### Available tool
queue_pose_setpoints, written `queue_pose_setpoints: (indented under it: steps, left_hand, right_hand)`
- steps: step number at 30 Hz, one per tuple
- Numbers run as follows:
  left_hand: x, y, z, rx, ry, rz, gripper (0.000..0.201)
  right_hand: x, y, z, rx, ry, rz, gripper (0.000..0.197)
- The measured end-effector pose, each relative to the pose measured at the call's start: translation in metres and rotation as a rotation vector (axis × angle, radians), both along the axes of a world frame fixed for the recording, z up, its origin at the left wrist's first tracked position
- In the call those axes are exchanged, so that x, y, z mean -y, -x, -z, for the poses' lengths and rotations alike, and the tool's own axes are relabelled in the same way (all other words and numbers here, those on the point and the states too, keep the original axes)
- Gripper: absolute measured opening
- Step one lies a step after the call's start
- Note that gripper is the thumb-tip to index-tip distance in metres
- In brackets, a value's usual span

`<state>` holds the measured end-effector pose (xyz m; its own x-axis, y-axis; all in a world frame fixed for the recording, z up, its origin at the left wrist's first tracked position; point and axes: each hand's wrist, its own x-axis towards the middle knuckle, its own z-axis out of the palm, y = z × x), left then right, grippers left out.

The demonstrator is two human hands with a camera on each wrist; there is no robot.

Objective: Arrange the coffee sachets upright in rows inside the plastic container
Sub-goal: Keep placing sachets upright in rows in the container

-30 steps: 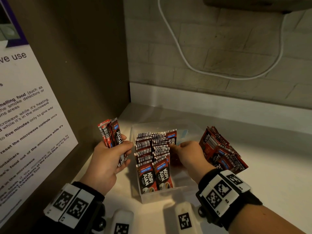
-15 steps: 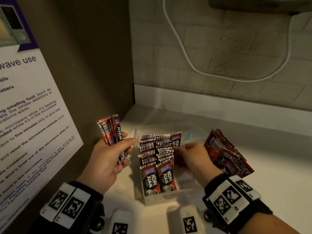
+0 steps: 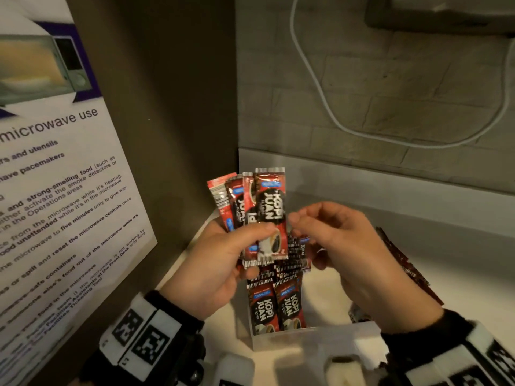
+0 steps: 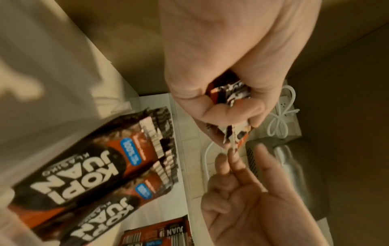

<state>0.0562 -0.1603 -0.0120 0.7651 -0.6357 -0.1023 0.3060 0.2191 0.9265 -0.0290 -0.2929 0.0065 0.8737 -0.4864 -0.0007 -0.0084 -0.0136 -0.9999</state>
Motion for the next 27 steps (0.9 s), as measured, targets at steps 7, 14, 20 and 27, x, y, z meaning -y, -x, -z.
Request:
queue_pose_setpoints:
  steps: [7,14,20,27]
  left_hand:
    - [0.001,0.006,0.001,0.069,-0.076,0.029,0.026]
    - [-0.011,-0.02,0.012,-0.02,-0.081,-0.221,0.013]
    - [-0.014,-0.031,0.043,-0.172,-0.165,-0.311,0.01]
    - [-0.016,-0.036,0.055,-0.202,-0.174,-0.364,0.013]
  right_hand:
    - [0.002,0.001,0.007,0.122,-0.1,0.025,0.014]
    - [0.054,0.005,0.038,-0.165,0.012,0.281,0.014]
    - [0.05,-0.009,0.063,-0.389,0.027,0.202,0.019]
    - [0.051,-0.021,0.078,-0.434,0.142,0.236,0.028]
